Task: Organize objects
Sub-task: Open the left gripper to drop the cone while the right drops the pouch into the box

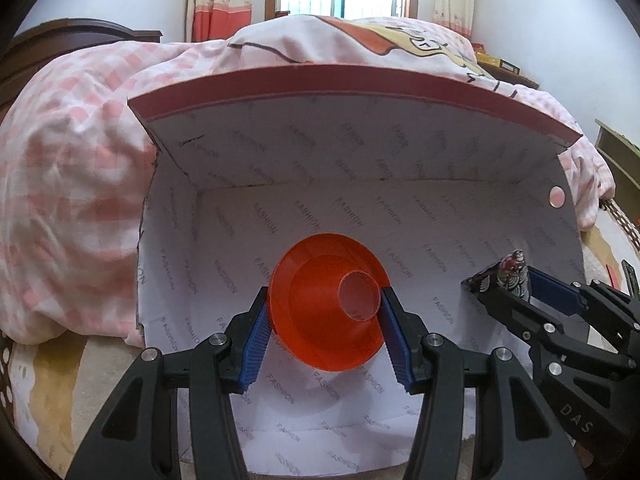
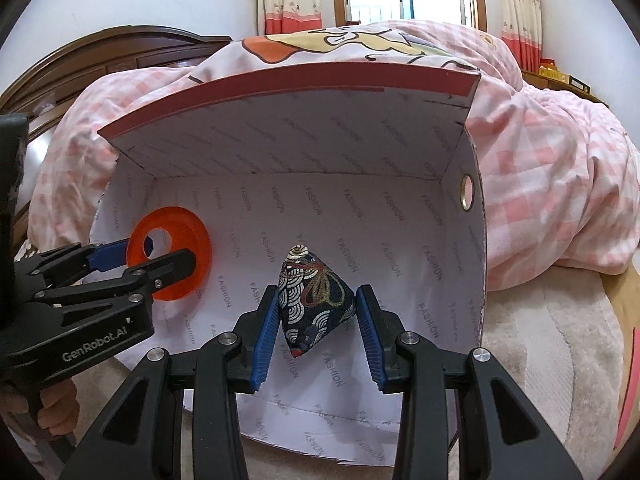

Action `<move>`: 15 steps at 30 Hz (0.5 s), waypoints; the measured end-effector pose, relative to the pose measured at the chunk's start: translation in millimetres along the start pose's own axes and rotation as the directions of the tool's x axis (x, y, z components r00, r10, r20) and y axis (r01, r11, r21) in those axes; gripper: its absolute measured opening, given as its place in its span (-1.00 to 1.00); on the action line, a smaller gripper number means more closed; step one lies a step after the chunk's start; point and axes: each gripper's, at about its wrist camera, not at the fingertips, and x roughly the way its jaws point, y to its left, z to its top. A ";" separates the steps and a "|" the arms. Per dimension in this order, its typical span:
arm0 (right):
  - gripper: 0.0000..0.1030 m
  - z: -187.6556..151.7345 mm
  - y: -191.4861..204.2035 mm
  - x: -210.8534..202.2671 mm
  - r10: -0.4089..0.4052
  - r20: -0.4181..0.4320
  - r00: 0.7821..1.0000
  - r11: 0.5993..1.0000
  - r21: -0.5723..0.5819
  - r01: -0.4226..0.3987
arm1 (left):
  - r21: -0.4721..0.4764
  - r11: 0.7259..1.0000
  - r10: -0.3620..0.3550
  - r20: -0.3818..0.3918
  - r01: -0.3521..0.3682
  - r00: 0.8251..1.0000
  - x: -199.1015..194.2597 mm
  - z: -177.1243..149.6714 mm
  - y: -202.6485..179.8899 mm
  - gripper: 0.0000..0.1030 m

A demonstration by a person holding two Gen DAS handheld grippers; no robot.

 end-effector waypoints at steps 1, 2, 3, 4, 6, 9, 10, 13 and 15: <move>-0.24 -0.8 0.6 0.5 -0.002 0.003 1.000 1.000 -0.005 0.002 | -0.004 1.000 0.002 -0.002 -0.002 1.000 0.9 0.1 0.0 0.01; -0.24 -1.4 1.0 0.9 -0.003 0.005 1.000 1.000 -0.008 0.003 | -0.010 1.000 0.002 -0.005 -0.002 1.000 2.2 0.2 0.7 0.02; -0.23 -1.9 1.1 1.1 -0.003 0.008 1.000 1.000 -0.009 0.003 | -0.016 1.000 -0.003 -0.011 0.003 1.000 3.2 -0.2 1.9 0.02; -0.23 -2.4 1.1 1.2 0.000 0.012 1.000 1.000 -0.007 0.000 | -0.020 1.000 -0.006 -0.015 0.006 1.000 3.9 -0.2 2.4 0.04; -0.20 -2.8 0.8 1.6 0.006 0.013 1.000 1.000 -0.005 -0.006 | -0.031 0.999 -0.011 -0.026 0.010 1.000 5.2 -1.0 4.2 0.08; -0.10 -2.7 2.5 -0.1 0.014 0.020 1.000 1.000 -0.014 -0.014 | -0.033 0.999 -0.006 -0.024 0.006 1.000 4.0 -1.9 4.8 0.12; -0.04 -2.6 3.8 -1.9 0.017 0.029 0.999 1.000 -0.018 -0.017 | -0.030 1.000 -0.003 -0.022 0.003 1.000 2.7 -2.0 4.6 0.13; 0.12 -2.9 4.9 -8.7 0.012 0.064 0.998 1.000 -0.024 -0.010 | -0.024 1.000 0.006 -0.007 -0.007 1.000 -3.1 -2.1 4.2 0.16; 0.13 -3.1 4.5 -11.9 0.012 0.076 0.997 1.000 -0.021 -0.010 | -0.020 1.000 0.014 -0.001 -0.014 1.000 -6.9 -2.3 4.0 0.17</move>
